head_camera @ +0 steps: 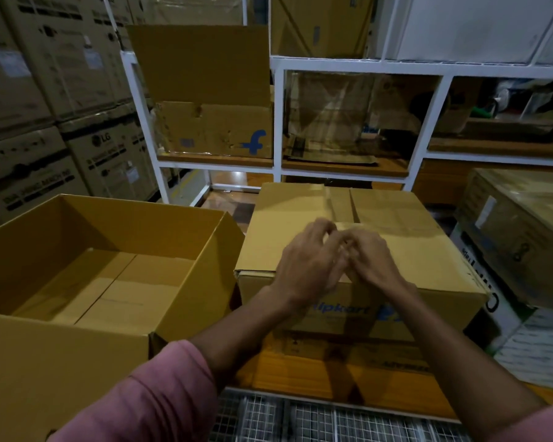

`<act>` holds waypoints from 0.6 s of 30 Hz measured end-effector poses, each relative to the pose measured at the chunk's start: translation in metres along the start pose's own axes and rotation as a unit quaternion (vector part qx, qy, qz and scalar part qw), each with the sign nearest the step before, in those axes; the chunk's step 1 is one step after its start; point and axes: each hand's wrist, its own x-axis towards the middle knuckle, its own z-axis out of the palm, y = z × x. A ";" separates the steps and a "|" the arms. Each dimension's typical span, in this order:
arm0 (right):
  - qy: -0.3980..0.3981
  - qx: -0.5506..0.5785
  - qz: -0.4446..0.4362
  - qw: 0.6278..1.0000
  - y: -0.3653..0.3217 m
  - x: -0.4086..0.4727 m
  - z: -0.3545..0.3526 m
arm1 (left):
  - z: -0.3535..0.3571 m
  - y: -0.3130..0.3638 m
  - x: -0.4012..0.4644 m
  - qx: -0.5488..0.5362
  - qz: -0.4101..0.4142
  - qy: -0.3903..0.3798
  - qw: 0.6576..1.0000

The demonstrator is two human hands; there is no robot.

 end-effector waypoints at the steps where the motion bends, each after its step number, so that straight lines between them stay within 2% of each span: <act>1: 0.037 0.036 0.035 0.998 0.002 0.000 -0.004 | -0.002 -0.004 0.006 -0.002 -0.056 -0.002 0.998; 3: 0.073 0.082 0.100 0.989 0.007 0.002 -0.014 | -0.001 -0.020 0.013 0.031 -0.155 -0.073 0.985; 4: 0.063 0.091 0.118 0.987 0.010 0.003 -0.017 | 0.002 -0.029 0.013 0.056 -0.192 -0.129 0.971; 7: -0.023 0.034 0.123 0.992 0.015 0.004 -0.020 | 0.010 -0.053 0.008 0.096 -0.272 -0.267 0.919; 14: -0.118 -0.131 0.130 0.976 0.049 0.015 -0.025 | 0.026 -0.086 0.010 0.127 -0.315 -0.324 0.883; 18: -0.147 -0.198 0.171 0.954 0.083 0.030 -0.036 | 0.037 -0.105 0.014 0.128 -0.345 -0.344 0.864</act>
